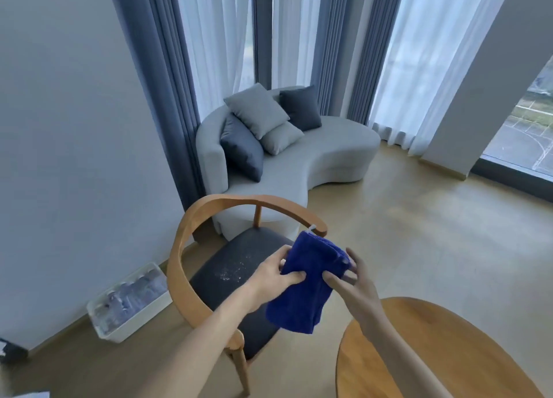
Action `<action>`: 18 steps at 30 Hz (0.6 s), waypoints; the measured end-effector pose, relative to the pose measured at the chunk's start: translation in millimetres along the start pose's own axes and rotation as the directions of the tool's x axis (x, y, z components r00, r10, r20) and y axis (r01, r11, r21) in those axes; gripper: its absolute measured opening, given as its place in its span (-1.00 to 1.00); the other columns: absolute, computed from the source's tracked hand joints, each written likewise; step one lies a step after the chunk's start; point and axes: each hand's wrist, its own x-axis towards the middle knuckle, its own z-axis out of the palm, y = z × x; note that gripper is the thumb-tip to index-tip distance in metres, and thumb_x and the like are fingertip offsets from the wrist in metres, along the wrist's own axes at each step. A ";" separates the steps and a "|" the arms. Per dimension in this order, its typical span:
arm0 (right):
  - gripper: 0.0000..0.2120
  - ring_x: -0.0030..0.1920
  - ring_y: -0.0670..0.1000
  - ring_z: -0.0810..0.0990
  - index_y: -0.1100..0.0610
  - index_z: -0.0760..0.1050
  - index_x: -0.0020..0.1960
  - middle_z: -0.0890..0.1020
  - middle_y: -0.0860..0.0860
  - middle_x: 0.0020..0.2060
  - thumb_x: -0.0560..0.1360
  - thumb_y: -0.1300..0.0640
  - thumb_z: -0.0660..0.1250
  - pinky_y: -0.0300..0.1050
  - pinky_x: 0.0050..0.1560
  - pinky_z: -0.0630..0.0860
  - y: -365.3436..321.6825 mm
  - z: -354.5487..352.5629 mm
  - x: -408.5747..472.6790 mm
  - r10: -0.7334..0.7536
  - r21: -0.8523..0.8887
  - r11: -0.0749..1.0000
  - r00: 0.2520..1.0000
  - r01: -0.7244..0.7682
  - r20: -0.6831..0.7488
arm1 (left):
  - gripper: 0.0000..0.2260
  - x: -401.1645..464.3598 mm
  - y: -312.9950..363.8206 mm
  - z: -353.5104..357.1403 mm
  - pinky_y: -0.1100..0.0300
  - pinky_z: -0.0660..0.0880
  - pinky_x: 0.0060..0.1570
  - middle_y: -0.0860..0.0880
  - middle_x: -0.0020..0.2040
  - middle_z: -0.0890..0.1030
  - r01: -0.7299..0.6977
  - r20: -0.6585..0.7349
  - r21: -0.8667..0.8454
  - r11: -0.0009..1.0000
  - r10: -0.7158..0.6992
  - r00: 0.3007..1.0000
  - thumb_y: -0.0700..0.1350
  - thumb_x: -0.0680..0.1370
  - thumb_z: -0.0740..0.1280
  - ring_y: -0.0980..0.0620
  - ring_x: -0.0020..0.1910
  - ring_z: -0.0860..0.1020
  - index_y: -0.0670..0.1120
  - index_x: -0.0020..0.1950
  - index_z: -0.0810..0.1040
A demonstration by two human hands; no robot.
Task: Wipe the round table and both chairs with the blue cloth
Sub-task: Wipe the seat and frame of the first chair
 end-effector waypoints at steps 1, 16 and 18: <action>-0.33 0.05 -0.12 0.53 -0.04 0.23 0.42 0.49 -0.08 0.19 0.43 0.15 0.49 -0.31 -0.24 0.55 3.6 21.8 1.5 -0.005 -0.035 0.999 1.000 0.004 -0.019 | -0.75 1.2 -6.4 -18.6 0.19 0.56 -0.04 0.29 -0.01 0.60 0.006 -0.037 0.003 1.000 -0.006 0.999 0.07 0.50 0.35 0.21 -0.02 0.61 0.41 0.05 0.40; -0.46 0.09 0.09 0.62 -0.06 0.21 0.43 0.59 0.01 0.14 0.54 0.10 0.35 0.14 0.15 0.58 24.9 208.4 91.9 0.058 0.107 0.991 0.984 -0.077 0.167 | -0.71 52.0 -54.5 -141.0 0.09 0.61 -0.05 0.13 0.09 0.64 0.180 0.021 -0.241 0.954 -0.180 0.983 0.23 0.62 0.05 0.08 0.12 0.61 0.25 0.24 0.47; -0.54 0.05 0.07 0.65 -0.08 0.27 0.38 0.63 -0.01 0.08 0.55 0.13 0.33 0.08 0.09 0.61 38.2 208.7 116.1 0.103 0.167 0.977 0.980 -0.132 0.172 | -0.70 75.0 -62.1 -145.1 0.08 0.62 -0.03 0.12 0.09 0.63 0.218 0.031 -0.237 0.947 -0.217 0.976 0.21 0.62 0.05 0.06 0.12 0.61 0.23 0.24 0.47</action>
